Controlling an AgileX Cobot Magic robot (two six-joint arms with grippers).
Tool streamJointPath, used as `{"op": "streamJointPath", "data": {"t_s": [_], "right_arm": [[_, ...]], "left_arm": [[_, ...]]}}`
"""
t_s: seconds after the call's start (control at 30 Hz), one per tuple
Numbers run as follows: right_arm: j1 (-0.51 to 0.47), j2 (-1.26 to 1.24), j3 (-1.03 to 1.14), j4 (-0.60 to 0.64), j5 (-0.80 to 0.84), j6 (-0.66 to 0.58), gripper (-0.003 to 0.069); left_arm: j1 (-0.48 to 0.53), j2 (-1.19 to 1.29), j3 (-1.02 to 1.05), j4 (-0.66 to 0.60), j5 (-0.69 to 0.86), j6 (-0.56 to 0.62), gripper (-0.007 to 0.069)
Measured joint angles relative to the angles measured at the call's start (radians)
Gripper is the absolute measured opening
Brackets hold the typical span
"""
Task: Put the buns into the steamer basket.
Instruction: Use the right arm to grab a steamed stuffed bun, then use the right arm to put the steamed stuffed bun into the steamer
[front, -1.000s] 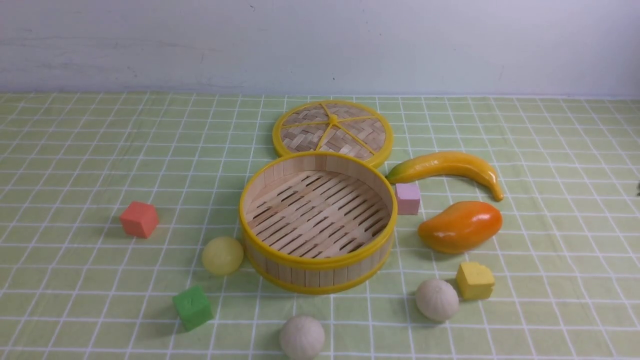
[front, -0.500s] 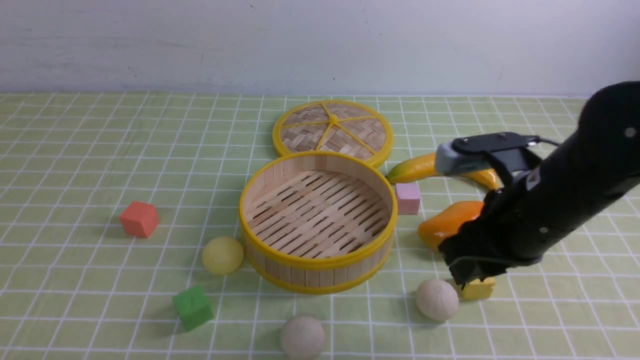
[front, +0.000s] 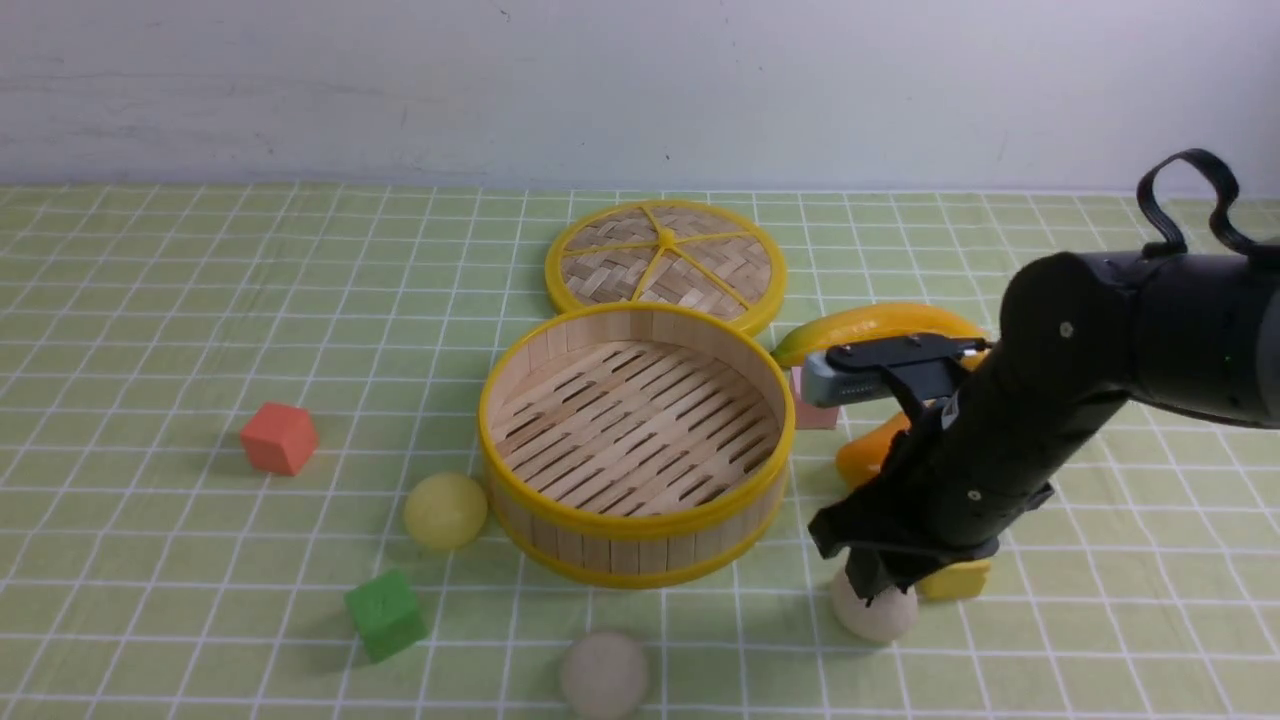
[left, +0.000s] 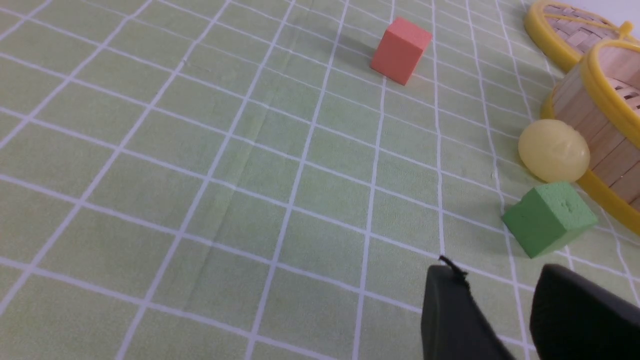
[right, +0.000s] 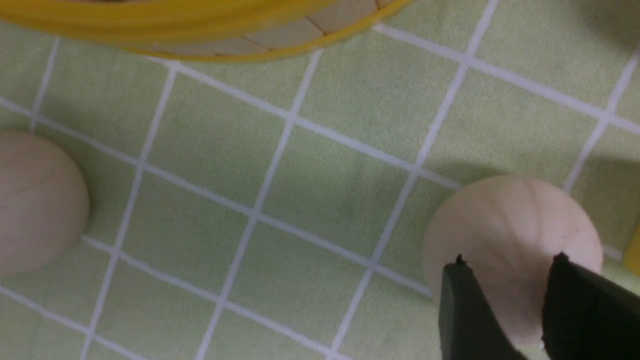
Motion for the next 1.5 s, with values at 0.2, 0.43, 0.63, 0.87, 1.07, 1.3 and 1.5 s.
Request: {"op": "streamJointPath", "data": {"t_s": [0.2, 0.43, 0.63, 0.87, 1.07, 1.3, 1.5], "right_arm": [[0.000, 0.027, -0.001, -0.013, -0.009, 0.002, 0.0216], [0.000, 0.029, -0.026, -0.014, 0.029, 0.025, 0.0009], [0.000, 0.016, -0.100, -0.007, 0.102, 0.029, 0.0002], [0.000, -0.027, -0.406, 0.078, 0.161, -0.017, 0.0002], [0.000, 0.082, -0.642, 0.147, 0.125, -0.061, 0.0002], [0.000, 0.306, -0.709, 0.156, 0.064, -0.062, 0.0002], [0.000, 0.397, -0.709, 0.155, 0.024, -0.062, 0.0030]], "left_arm": [[0.000, 0.000, 0.000, 0.000, 0.000, 0.000, 0.0238], [0.000, 0.000, 0.000, 0.000, 0.000, 0.000, 0.0238], [0.000, 0.000, 0.000, 0.000, 0.000, 0.000, 0.0238], [0.000, 0.000, 0.000, 0.000, 0.000, 0.000, 0.0238], [0.000, 0.000, 0.000, 0.000, 0.000, 0.000, 0.0238], [0.000, 0.000, 0.000, 0.000, 0.000, 0.000, 0.0238], [0.000, 0.000, 0.000, 0.000, 0.000, 0.000, 0.0238]]}}
